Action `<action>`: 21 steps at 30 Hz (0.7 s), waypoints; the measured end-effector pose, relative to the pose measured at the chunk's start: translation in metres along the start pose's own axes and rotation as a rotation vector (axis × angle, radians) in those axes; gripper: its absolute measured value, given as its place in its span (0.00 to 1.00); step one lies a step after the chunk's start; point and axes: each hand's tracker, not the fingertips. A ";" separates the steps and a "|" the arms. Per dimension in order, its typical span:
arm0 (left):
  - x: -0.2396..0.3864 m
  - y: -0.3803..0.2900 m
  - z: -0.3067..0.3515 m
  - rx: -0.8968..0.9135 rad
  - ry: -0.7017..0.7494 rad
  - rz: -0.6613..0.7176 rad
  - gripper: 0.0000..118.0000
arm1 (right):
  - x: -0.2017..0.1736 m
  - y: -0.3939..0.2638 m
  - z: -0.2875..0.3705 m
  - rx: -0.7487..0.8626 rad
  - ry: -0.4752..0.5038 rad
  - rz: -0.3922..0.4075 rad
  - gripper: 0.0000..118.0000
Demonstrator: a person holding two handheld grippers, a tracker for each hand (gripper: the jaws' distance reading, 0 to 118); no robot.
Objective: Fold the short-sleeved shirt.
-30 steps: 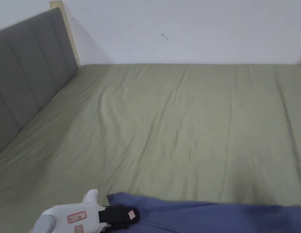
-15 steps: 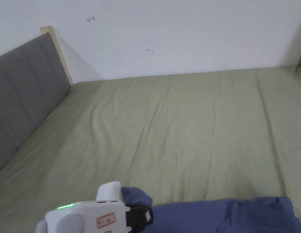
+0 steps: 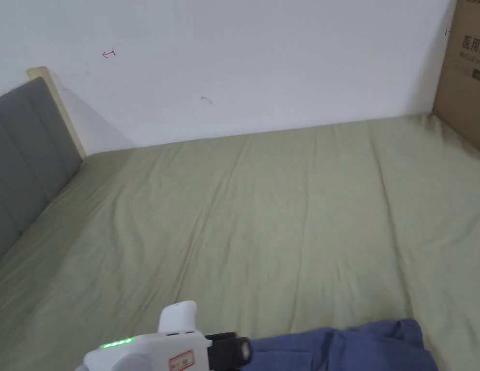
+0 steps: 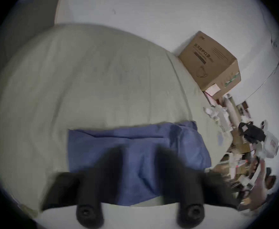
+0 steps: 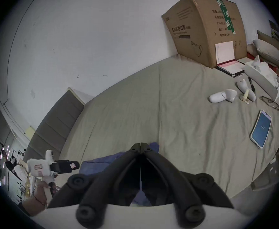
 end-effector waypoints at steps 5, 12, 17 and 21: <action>0.009 -0.012 -0.018 -0.068 -0.077 -0.024 0.00 | 0.005 -0.002 -0.004 0.001 0.002 -0.024 0.00; 0.051 -0.053 -0.119 -0.398 -0.125 -0.013 0.00 | 0.005 -0.005 -0.001 -0.009 -0.011 -0.011 0.00; 0.053 -0.050 -0.111 -0.323 -0.215 0.034 0.00 | -0.001 -0.008 0.002 -0.017 -0.007 -0.001 0.00; 0.025 -0.037 -0.061 -0.217 -0.300 0.069 0.00 | -0.006 -0.008 0.001 -0.025 -0.001 0.020 0.00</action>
